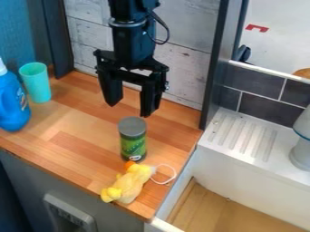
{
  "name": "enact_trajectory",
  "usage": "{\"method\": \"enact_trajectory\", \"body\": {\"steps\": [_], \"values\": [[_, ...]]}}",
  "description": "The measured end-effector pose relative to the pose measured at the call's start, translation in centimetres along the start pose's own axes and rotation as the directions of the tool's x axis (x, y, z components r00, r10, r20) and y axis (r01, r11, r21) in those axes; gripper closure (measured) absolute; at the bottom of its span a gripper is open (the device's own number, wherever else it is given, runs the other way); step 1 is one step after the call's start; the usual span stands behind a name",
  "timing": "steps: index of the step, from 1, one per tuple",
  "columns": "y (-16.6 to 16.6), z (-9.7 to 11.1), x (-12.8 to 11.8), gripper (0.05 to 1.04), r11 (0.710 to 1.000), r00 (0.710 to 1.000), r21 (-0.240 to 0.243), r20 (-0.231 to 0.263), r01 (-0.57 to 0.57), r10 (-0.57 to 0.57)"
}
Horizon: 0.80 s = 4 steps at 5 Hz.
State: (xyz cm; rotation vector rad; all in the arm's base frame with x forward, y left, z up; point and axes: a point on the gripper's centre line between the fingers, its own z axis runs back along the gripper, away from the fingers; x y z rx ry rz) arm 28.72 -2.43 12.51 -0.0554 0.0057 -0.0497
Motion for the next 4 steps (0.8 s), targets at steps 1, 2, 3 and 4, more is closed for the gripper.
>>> {"method": "enact_trajectory", "body": {"steps": [1, 2, 3, 4], "values": [[0.1, -0.7, -0.2, 0.081, 1.000, 1.000, 0.000, -0.024, -0.004, 0.004], [-0.5, -0.8, 0.2, 0.081, 1.000, 1.000, 0.002, -0.004, 0.002, -0.002], [-2.6, -0.7, 1.2, 0.081, 0.999, 0.999, 0.026, 0.020, 0.048, -0.048], [-4.6, -3.2, 1.8, 0.081, 0.998, 0.999, 0.057, -0.029, 0.040, -0.038]]}}
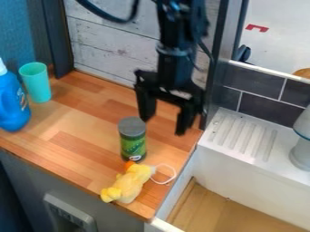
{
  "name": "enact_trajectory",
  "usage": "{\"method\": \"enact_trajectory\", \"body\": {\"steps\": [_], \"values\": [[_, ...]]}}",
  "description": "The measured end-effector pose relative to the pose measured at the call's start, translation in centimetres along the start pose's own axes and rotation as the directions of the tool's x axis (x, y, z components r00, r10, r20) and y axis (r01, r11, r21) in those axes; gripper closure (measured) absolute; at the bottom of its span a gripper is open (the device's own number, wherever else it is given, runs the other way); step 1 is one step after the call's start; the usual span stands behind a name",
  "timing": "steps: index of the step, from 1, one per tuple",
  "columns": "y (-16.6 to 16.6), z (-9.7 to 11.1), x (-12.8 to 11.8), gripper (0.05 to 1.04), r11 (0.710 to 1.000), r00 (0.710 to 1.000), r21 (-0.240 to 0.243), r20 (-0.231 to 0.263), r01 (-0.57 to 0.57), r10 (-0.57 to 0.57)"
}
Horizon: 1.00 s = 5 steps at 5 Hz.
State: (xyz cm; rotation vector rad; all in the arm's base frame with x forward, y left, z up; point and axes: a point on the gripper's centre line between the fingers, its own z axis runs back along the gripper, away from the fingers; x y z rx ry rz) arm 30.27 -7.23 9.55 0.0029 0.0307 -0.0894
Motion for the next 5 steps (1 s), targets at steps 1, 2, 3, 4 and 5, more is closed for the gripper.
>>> {"method": "enact_trajectory", "body": {"steps": [1, 2, 3, 4, 5], "values": [[-1.5, -1.5, 0.4, 0.081, 1.000, 1.000, -0.012, -0.022, 0.012, -0.013], [-1.5, -3.3, 0.6, 0.080, 1.000, 0.999, -0.008, -0.049, 0.015, -0.015], [-1.3, -3.7, 0.6, 0.081, 0.999, 0.997, -0.002, -0.061, 0.040, -0.040], [-0.1, -3.7, 0.6, 0.081, 0.999, 0.996, 0.012, -0.076, 0.048, -0.047], [1.7, -3.7, 0.6, 0.081, 0.999, 0.996, 0.029, -0.088, 0.030, -0.028]]}}
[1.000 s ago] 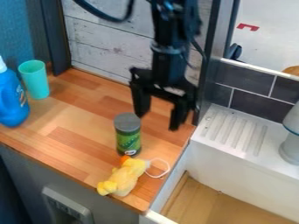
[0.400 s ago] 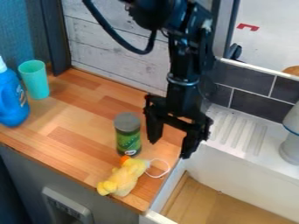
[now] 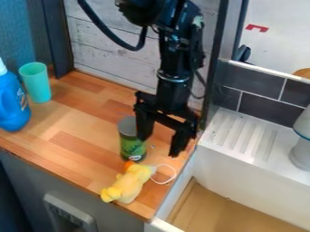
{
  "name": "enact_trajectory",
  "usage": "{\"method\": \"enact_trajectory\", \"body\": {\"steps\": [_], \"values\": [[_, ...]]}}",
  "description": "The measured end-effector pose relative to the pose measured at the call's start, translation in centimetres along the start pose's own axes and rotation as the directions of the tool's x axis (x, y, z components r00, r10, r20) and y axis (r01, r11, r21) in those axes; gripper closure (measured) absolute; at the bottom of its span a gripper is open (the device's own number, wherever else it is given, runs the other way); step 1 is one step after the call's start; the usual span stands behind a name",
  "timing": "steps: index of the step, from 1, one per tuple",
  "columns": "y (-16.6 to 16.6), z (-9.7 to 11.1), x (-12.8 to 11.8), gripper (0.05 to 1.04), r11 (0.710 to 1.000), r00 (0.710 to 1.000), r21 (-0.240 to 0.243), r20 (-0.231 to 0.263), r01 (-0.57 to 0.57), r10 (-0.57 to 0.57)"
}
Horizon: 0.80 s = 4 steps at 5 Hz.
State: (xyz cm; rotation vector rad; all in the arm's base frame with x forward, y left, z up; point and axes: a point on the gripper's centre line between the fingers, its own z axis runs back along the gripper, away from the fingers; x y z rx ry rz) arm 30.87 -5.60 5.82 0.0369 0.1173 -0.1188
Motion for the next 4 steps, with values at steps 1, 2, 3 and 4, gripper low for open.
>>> {"method": "enact_trajectory", "body": {"steps": [1, 2, 3, 4], "values": [[0.7, 0.0, 0.4, 0.081, 1.000, 1.000, 0.003, 0.020, -0.011, 0.011], [1.2, -0.7, 0.4, 0.081, 1.000, 1.000, 0.026, 0.001, 0.010, -0.011], [3.2, -0.9, -0.2, 0.081, 0.997, 0.999, 0.074, -0.042, 0.009, -0.006], [5.6, -1.4, -1.5, 0.081, 0.996, 0.995, 0.090, -0.100, -0.011, 0.020]]}}
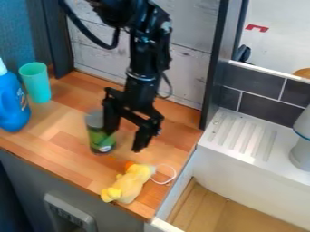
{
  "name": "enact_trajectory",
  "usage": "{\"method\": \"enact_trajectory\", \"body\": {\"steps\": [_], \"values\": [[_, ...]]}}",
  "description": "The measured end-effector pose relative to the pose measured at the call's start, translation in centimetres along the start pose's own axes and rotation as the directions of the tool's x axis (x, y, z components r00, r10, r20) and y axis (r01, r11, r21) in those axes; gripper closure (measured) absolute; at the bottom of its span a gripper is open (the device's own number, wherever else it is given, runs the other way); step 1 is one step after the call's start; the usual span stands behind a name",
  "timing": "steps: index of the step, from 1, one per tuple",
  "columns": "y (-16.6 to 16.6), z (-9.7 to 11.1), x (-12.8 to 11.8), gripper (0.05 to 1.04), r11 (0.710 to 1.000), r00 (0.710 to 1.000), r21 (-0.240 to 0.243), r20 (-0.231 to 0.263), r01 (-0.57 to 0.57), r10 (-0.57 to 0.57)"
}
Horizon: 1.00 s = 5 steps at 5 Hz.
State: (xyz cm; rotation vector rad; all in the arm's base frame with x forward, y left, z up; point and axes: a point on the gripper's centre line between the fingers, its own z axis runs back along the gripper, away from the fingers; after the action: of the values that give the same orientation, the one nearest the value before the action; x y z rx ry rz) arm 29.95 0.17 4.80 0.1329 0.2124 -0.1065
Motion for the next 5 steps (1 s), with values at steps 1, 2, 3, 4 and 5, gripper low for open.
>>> {"method": "enact_trajectory", "body": {"steps": [1, 2, 3, 4, 5], "values": [[1.0, -0.3, -0.6, 0.081, 1.000, 0.999, 0.019, -0.032, 0.000, 0.000], [2.8, -1.0, -0.9, 0.081, 0.999, 0.999, 0.010, -0.027, -0.034, 0.035], [4.7, -1.6, -1.2, 0.081, 0.997, 0.997, 0.028, -0.025, -0.079, 0.079], [6.7, -1.9, -1.3, 0.081, 0.991, 0.991, 0.008, -0.008, -0.133, 0.133], [6.5, -1.4, -0.9, 0.081, 0.988, 0.992, -0.092, -0.033, -0.126, 0.123]]}}
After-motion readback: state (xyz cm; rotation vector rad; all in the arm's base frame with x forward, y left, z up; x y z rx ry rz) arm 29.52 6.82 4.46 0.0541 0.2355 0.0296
